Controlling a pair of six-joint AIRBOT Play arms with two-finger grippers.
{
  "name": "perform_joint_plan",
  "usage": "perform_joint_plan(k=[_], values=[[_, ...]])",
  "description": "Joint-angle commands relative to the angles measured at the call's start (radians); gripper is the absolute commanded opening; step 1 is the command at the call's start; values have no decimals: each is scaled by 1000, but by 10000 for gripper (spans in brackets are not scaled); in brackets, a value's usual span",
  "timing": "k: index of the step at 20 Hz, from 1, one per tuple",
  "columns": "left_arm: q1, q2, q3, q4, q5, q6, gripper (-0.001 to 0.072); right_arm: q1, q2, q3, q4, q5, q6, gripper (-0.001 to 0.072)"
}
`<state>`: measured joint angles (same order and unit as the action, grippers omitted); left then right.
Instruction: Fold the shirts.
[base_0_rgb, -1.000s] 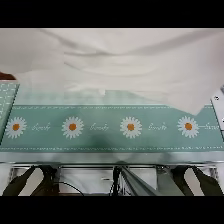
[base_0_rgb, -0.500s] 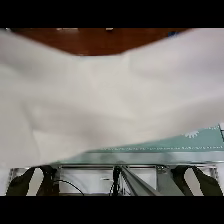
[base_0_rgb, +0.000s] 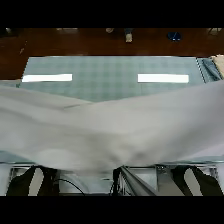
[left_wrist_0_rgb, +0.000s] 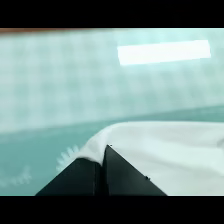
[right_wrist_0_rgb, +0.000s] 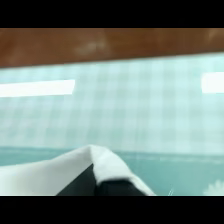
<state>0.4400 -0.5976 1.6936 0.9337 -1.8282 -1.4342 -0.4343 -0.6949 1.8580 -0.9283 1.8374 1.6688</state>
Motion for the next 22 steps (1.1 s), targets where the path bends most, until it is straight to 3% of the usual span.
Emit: perform_joint_plan(k=[1,3,6,11,13,17,22], values=[[-2,75,-381,-29,79,12,37,7,41,-309,-82,-19,-65,24],[-5,96,-541,-45,251,24,37,7,38,-486,-214,-168,-101,24],[-79,18,-649,-135,557,99,37,8,-82,-630,-150,-472,-125,24],[-402,-353,-651,-148,934,252,38,118,-416,-632,-102,-781,-203,25],[-454,-503,-651,-148,1054,275,38,152,-522,-632,-101,-868,-241,25],[-447,-708,-651,-149,1124,274,39,172,-679,-632,-91,-1064,-273,26],[-452,-811,-651,-154,1247,274,41,172,-777,-632,-74,-1277,-275,26]])
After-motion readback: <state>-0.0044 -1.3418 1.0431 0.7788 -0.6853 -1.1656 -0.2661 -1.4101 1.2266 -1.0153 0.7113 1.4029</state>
